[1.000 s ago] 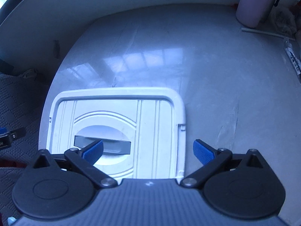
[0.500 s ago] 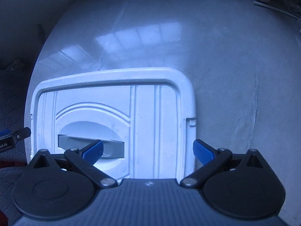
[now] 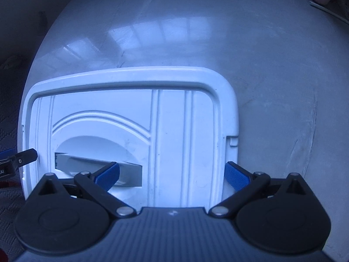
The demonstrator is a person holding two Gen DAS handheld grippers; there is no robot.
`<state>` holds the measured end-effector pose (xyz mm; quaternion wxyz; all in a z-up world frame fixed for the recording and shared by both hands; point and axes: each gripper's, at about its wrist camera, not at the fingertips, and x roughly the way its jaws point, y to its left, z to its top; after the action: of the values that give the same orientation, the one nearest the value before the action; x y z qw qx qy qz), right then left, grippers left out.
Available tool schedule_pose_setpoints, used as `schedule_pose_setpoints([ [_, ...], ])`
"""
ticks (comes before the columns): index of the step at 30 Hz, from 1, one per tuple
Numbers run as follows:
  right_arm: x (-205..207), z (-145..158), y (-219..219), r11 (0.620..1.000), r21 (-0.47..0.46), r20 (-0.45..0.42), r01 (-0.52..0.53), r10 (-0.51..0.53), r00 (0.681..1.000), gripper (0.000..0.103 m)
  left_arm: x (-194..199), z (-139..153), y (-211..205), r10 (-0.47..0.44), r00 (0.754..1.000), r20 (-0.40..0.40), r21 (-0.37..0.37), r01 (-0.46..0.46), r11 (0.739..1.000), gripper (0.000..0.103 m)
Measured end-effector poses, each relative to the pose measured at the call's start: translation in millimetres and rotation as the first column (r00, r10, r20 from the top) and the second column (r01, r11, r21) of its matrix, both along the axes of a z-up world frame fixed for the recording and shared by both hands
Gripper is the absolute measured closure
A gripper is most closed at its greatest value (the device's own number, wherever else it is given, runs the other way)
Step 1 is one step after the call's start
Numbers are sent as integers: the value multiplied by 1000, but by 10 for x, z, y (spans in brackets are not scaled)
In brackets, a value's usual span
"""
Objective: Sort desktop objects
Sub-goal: 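Lower the left gripper onto one lid edge while the right gripper reaches the opposite edge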
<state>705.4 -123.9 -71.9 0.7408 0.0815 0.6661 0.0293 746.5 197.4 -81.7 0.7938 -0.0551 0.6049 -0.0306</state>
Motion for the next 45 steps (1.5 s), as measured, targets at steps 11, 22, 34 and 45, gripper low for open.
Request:
schedule_pose_setpoints([
  [11,147,131,449,994,73,-3,-86,86,996,0,-120,-32,559,96,995,-10,-64,-97,993,5],
  [22,238,135,817,981,93,17,-171,170,985,0,-282,-114,787,124,992,-24,-97,-126,987,3],
  [34,265,136,521,976,179,19,-126,124,992,1,-387,-147,1071,154,988,34,-183,-145,972,3],
  [45,222,13,299,939,334,2,-77,81,997,1,-460,-208,1142,152,986,69,-236,-132,963,2],
])
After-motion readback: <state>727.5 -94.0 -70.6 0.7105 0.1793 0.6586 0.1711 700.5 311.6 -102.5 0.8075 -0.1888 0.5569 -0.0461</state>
